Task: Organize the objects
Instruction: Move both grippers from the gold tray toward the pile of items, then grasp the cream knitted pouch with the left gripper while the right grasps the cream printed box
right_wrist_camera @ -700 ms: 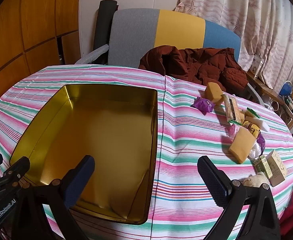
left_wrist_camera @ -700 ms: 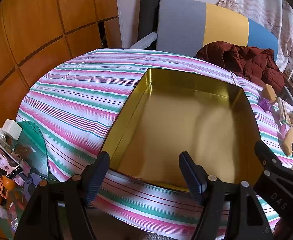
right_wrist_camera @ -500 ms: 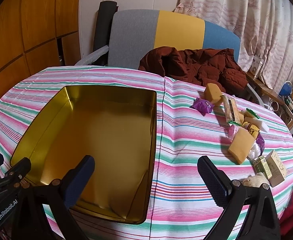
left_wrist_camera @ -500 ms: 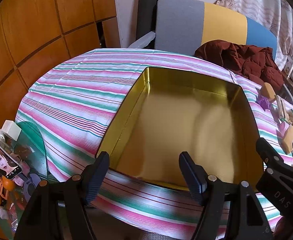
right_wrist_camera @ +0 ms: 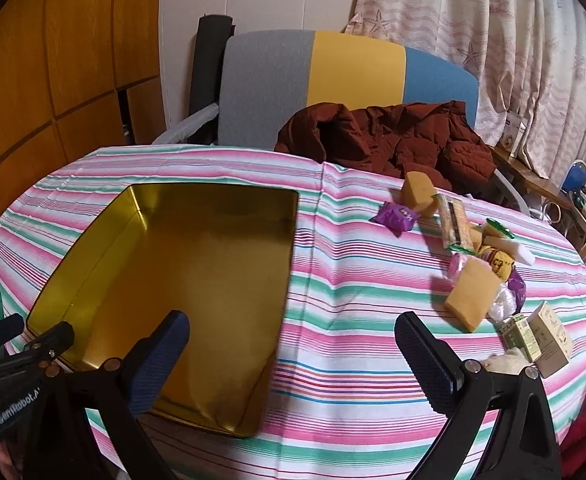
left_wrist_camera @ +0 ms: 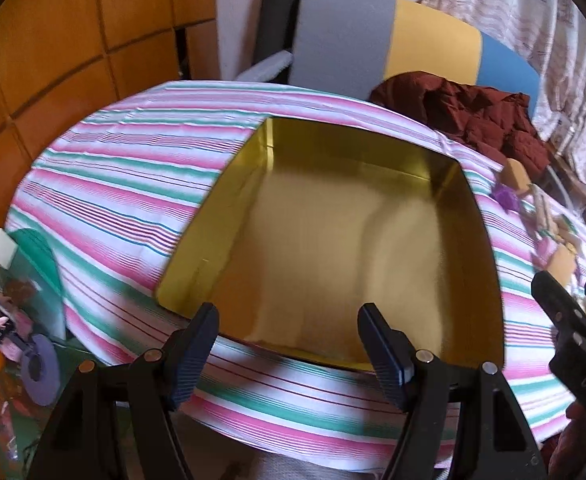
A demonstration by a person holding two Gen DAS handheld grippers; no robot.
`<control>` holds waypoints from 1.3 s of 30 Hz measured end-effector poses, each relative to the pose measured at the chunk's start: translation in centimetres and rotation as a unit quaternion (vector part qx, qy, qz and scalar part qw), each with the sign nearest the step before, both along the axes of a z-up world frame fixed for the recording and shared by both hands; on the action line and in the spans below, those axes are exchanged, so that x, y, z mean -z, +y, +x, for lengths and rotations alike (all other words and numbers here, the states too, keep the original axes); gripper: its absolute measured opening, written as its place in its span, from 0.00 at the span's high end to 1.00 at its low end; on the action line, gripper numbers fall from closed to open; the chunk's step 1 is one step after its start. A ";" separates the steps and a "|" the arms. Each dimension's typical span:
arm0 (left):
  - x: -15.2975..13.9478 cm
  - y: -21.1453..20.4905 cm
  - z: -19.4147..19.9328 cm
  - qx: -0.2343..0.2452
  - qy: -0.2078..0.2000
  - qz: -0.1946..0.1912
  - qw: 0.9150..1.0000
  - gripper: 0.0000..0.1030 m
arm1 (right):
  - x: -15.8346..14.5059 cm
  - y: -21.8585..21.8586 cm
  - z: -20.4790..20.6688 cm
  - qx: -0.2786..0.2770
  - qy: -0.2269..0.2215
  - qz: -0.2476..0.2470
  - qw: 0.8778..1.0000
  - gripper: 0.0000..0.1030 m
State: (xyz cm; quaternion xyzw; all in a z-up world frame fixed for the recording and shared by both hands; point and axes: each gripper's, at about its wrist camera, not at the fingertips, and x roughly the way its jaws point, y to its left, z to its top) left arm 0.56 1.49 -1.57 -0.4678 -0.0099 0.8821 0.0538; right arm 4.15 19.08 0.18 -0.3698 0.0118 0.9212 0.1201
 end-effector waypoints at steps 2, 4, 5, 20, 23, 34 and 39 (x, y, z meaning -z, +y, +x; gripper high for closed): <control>0.1 0.6 0.4 0.022 0.000 0.018 1.000 0.29 | 0.1 1.5 0.7 0.010 -0.002 -0.005 1.000 0.00; 0.1 1.2 0.9 0.040 0.001 0.028 0.999 0.29 | 0.2 3.1 1.5 0.026 -0.001 -0.014 1.000 0.00; 0.1 1.8 1.2 0.050 0.002 0.030 0.998 0.29 | 0.2 4.1 1.9 0.035 0.002 -0.020 0.999 0.00; -0.5 9.2 6.2 0.208 0.022 0.051 0.976 0.29 | 1.8 21.4 9.7 0.166 -0.012 0.021 0.986 0.00; -0.1 10.2 6.6 0.226 0.004 0.066 0.972 0.29 | 1.8 25.9 11.0 0.177 -0.003 0.029 0.984 0.03; 0.2 13.7 7.3 0.279 -0.028 0.090 0.956 0.29 | 4.9 33.4 9.7 0.083 -0.073 0.018 0.994 0.06; 0.6 15.5 7.0 0.301 -0.060 0.118 0.945 0.29 | 6.6 34.2 9.4 0.078 -0.078 -0.030 0.993 0.15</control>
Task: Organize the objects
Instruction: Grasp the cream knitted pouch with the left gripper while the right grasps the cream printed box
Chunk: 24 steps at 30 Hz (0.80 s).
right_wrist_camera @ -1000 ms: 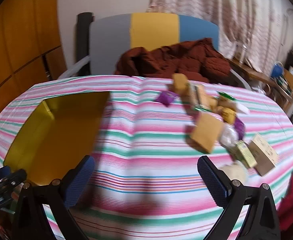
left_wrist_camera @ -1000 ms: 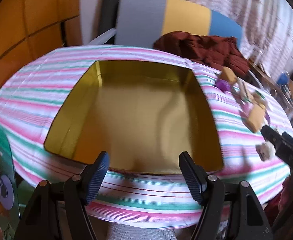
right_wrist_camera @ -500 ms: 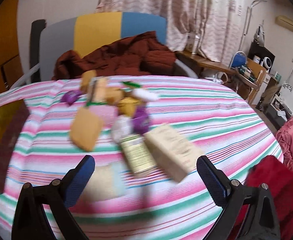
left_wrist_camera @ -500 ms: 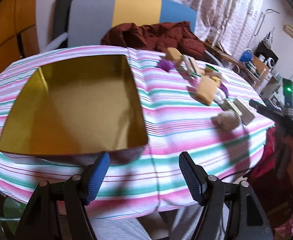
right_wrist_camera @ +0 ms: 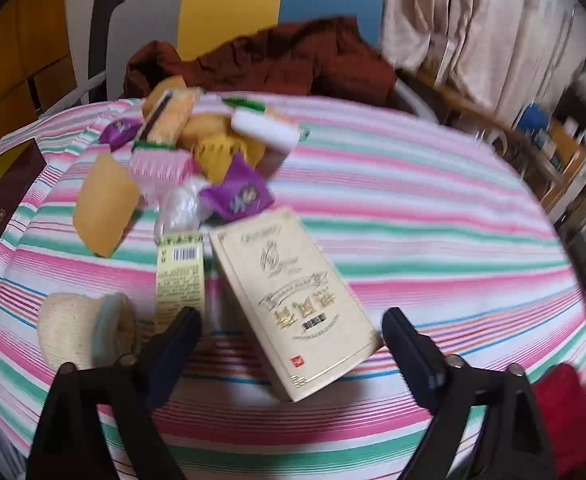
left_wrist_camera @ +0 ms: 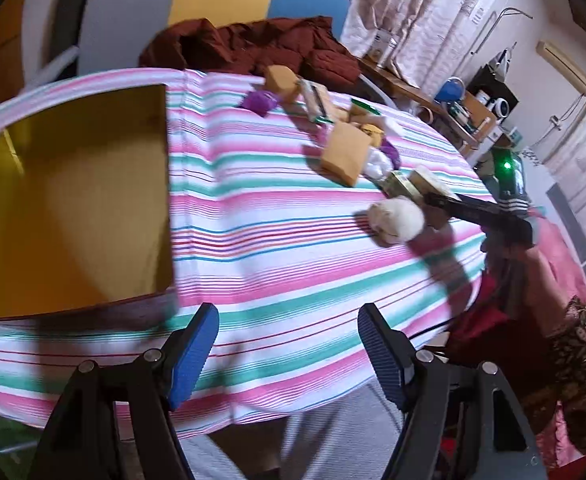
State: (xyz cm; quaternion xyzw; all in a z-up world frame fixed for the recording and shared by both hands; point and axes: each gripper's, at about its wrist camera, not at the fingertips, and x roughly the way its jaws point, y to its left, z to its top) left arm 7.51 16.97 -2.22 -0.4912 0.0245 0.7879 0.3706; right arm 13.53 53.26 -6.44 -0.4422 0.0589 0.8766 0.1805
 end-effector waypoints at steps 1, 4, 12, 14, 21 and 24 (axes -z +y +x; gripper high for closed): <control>0.1 0.4 -0.1 0.004 -0.001 0.001 1.000 0.29 | 0.1 0.3 0.0 0.002 -0.001 -0.008 1.000 0.23; 0.3 1.3 -0.4 0.016 -0.004 0.023 1.000 0.29 | -0.2 0.7 0.0 0.005 0.002 -0.031 1.000 0.40; 1.0 6.5 -1.2 0.067 0.001 0.020 0.998 0.27 | -1.0 1.7 0.8 0.060 -0.010 -0.052 0.997 0.45; 1.0 8.3 -1.1 0.088 0.011 0.021 0.996 0.25 | -1.5 2.4 1.3 0.082 -0.015 -0.038 0.996 0.46; 2.4 15.8 -1.3 0.162 0.029 -0.007 0.986 0.19 | -1.0 3.9 2.1 0.110 -0.023 -0.080 0.990 0.46; 3.4 18.4 -1.4 0.182 0.042 -0.030 0.982 0.19 | -0.9 3.9 2.1 0.109 -0.025 -0.079 0.991 0.46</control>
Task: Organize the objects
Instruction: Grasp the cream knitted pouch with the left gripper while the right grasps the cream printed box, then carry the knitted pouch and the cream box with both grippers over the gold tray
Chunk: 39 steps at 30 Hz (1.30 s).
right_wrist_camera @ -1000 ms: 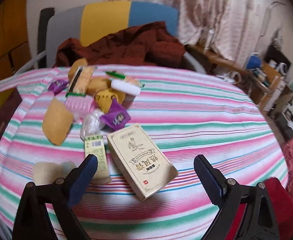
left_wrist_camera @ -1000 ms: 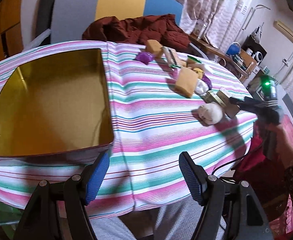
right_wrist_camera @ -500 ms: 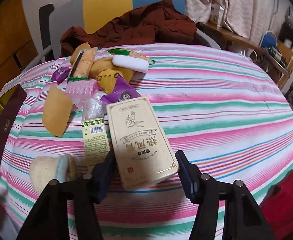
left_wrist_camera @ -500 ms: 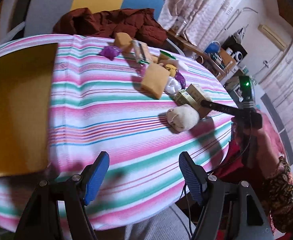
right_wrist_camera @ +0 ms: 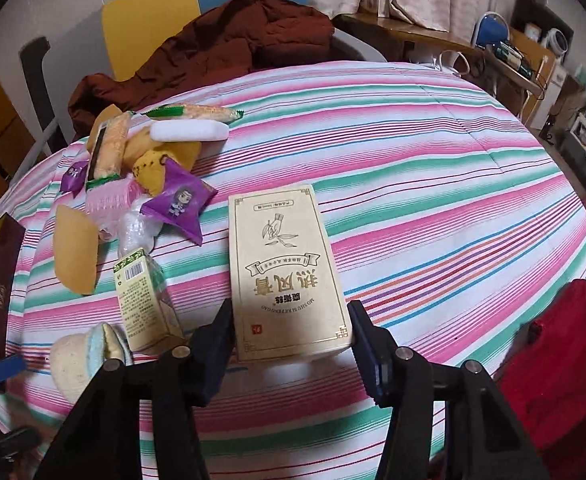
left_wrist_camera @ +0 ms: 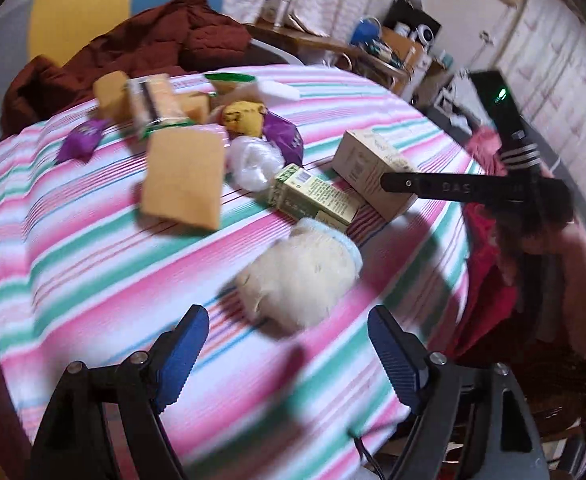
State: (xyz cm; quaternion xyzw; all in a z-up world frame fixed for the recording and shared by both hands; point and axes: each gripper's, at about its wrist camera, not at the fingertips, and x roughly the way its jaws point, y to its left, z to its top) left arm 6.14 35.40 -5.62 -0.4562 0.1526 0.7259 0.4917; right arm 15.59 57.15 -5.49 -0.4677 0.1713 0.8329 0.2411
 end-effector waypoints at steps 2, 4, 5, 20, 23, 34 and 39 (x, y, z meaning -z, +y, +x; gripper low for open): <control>0.5 1.4 0.1 0.012 0.014 -0.011 1.000 0.19 | 0.1 -0.2 -0.4 -0.003 -0.002 0.001 1.000 0.47; 1.0 2.6 0.3 0.024 0.026 -0.023 0.999 0.19 | 0.2 -0.3 -0.5 -0.005 -0.007 0.000 1.000 0.47; 1.3 3.0 0.3 0.030 0.029 -0.027 0.999 0.19 | 0.3 -0.3 -0.5 -0.006 -0.009 -0.001 1.000 0.48; 3.3 1.8 2.4 0.025 0.101 -0.018 0.994 0.35 | 0.4 -0.2 -0.8 -0.003 0.005 -0.014 1.000 0.49; 3.3 0.8 2.6 0.014 0.102 -0.003 0.995 0.38 | -0.1 -0.3 -0.8 -0.005 0.020 -0.012 1.000 0.49; 2.2 -5.2 2.9 -0.065 0.057 0.050 0.995 0.41 | -1.1 0.0 -0.4 0.007 0.054 -0.006 0.999 0.49; 0.4 -8.7 2.4 -0.104 0.063 0.079 0.989 0.41 | -1.3 -0.2 -0.3 0.005 0.060 0.000 0.998 0.49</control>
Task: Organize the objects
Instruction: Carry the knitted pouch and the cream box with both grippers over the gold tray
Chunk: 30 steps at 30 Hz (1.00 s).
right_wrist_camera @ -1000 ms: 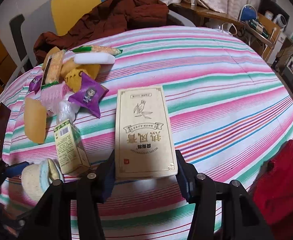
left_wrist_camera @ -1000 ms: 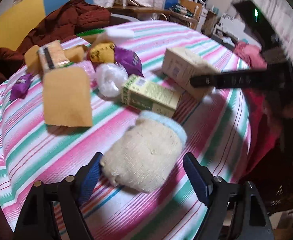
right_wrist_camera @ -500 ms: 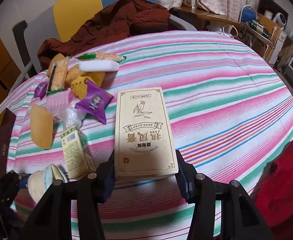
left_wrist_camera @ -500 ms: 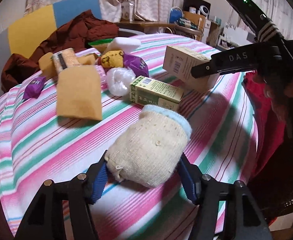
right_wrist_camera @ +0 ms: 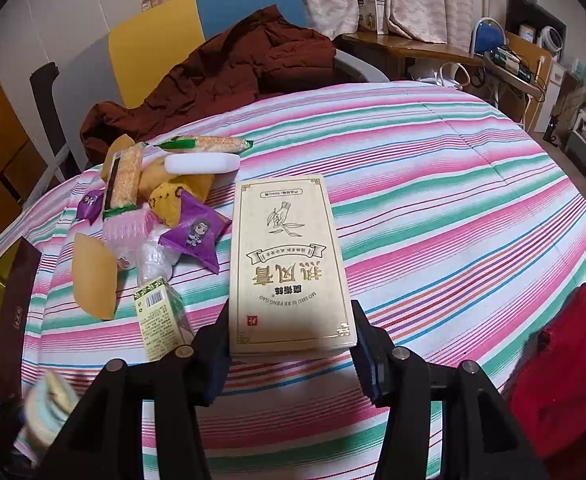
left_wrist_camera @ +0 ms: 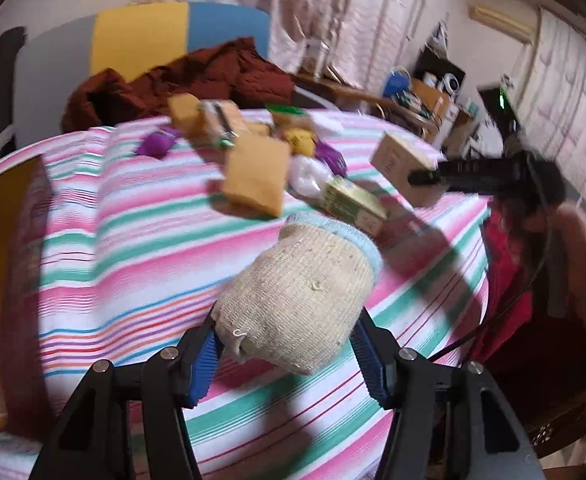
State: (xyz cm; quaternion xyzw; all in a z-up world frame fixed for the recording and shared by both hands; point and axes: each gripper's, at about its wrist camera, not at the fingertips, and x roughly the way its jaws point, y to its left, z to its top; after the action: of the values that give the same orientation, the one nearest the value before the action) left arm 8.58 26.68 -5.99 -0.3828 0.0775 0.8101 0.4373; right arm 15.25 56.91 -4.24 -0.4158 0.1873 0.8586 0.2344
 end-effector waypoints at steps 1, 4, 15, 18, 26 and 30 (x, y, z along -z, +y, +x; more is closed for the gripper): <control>-0.5 -0.8 -0.2 -0.010 0.001 0.007 1.000 0.41 | -0.1 -0.1 0.0 -0.001 0.002 0.002 1.000 0.49; -2.1 -3.8 -1.3 -0.053 0.008 0.023 0.998 0.41 | -0.3 -0.2 0.1 -0.003 0.009 0.007 1.000 0.49; -3.9 -14.5 -5.3 -0.199 0.019 0.031 0.979 0.41 | -0.8 -1.3 -0.1 -0.014 0.026 0.024 0.999 0.49; -3.9 -17.2 -6.3 -0.237 0.015 0.026 0.971 0.41 | -1.4 -2.3 -0.2 -0.026 0.042 0.046 0.998 0.49; -2.2 -23.2 -9.5 -0.301 -0.033 0.006 0.953 0.41 | -3.4 -6.7 -0.6 -0.064 0.084 0.065 0.992 0.49; -1.8 -25.0 -10.6 -0.321 -0.032 -0.012 0.946 0.41 | -3.9 -10.4 -1.5 -0.093 0.099 0.032 0.990 0.49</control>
State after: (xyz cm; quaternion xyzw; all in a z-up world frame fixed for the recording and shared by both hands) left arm -1.98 1.66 -4.15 -0.4185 -0.0543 0.8938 0.1516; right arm 13.80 46.48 -0.36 -0.3365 0.1424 0.9191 0.1476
